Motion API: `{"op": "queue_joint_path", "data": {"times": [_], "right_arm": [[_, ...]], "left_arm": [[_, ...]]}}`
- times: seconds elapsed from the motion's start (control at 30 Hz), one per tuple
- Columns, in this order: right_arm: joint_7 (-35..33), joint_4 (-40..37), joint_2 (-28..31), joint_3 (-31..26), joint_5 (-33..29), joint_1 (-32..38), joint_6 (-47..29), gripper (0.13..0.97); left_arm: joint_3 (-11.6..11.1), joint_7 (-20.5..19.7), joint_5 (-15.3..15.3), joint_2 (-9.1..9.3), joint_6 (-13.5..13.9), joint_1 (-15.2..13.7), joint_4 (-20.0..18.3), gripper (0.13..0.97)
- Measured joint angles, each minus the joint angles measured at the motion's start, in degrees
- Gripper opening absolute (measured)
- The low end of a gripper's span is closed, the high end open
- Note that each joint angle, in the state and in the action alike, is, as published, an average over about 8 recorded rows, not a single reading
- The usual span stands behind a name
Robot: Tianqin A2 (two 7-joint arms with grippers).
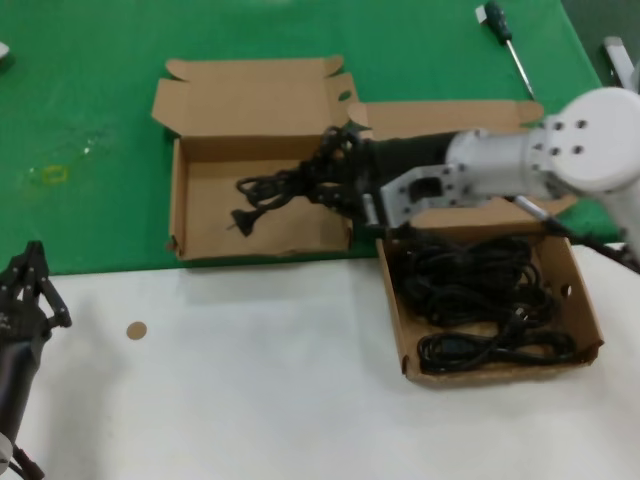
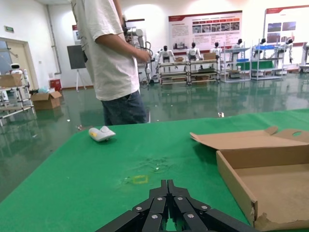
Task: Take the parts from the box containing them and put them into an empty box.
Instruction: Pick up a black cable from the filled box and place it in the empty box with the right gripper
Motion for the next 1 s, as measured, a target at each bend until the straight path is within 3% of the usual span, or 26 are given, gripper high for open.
{"op": "queue_joint_path", "data": {"times": [0.23,0.57,0.83,1.0], "right_arm": [[-5.6,-11.5,-7.3,-0.6,0.4,3.4,3.5,0.223],[-21.5,-32.0,-16.6,2.9,4.8,9.0,8.0,0.222],[-34.0,-45.8,-20.5,6.8,7.8,13.8,10.5,0.246],[-37.0,-49.1,-20.9,8.1,8.6,15.1,10.5,0.285]], "left_arm": [[0.0,0.0,0.0,0.00,0.0,0.0,0.0,0.152],[0.0,0.0,0.0,0.00,0.0,0.0,0.0,0.152],[0.0,0.0,0.0,0.00,0.0,0.0,0.0,0.152],[0.0,0.0,0.0,0.00,0.0,0.0,0.0,0.152]]}}
